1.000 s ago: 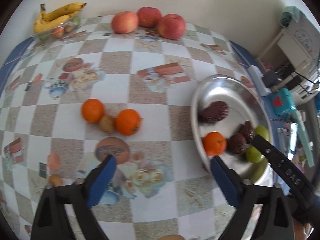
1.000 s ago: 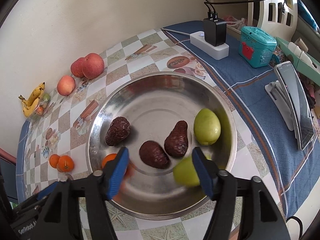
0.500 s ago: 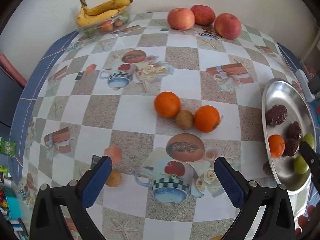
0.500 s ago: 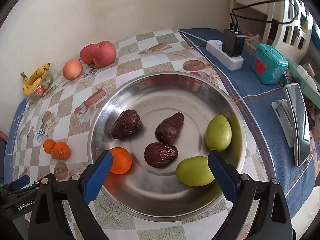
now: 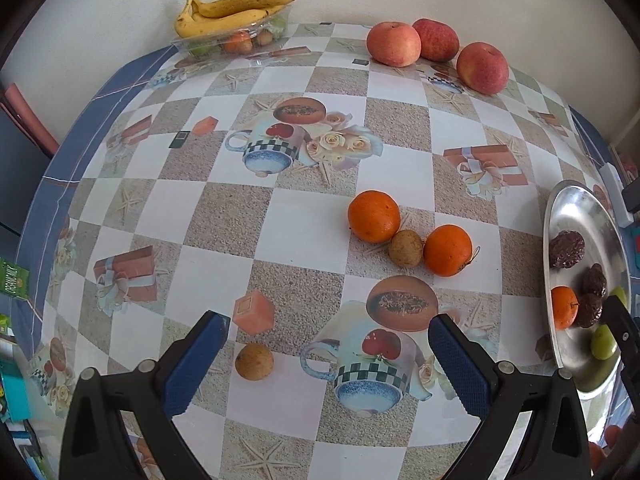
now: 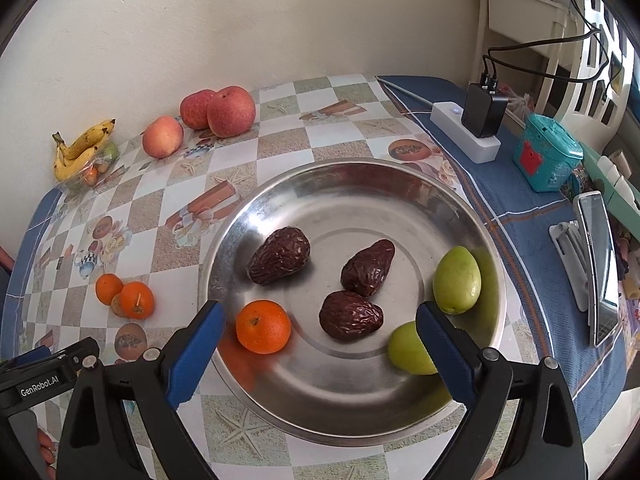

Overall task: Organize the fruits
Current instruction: 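Move the left tool to a small brown kiwi and grasp it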

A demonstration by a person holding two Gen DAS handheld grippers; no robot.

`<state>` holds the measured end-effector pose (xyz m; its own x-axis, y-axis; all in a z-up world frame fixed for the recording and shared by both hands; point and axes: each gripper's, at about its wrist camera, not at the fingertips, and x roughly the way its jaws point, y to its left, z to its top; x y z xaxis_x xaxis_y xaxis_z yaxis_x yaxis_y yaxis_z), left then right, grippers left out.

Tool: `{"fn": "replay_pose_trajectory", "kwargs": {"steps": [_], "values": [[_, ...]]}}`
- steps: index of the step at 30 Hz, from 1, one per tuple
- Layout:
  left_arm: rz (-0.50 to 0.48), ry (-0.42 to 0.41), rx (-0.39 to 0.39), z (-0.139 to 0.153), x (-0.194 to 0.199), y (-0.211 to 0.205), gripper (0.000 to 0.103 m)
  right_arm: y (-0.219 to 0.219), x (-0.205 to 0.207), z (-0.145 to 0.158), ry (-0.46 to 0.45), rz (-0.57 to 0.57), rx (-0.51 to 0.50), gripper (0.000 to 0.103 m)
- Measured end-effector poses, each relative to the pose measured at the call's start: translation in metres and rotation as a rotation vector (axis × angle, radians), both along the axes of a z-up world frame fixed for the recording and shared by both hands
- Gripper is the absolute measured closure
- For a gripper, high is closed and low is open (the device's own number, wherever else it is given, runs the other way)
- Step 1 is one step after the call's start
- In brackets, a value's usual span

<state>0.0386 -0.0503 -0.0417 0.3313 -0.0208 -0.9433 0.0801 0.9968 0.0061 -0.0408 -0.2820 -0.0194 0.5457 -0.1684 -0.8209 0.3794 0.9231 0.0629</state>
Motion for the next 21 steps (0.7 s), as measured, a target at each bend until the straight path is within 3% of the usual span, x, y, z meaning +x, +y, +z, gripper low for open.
{"fn": "replay_pose_trajectory", "kwargs": {"steps": [10, 21], "values": [[0.031, 0.017, -0.05, -0.001, 0.008, 0.019, 0.0, 0.017, 0.008, -0.002, 0.033, 0.029, -0.062, 0.007], [0.09, -0.046, -0.011, 0.008, 0.019, 0.068, 0.0, 0.047, 0.019, -0.001, 0.041, 0.123, -0.045, 0.007]]}}
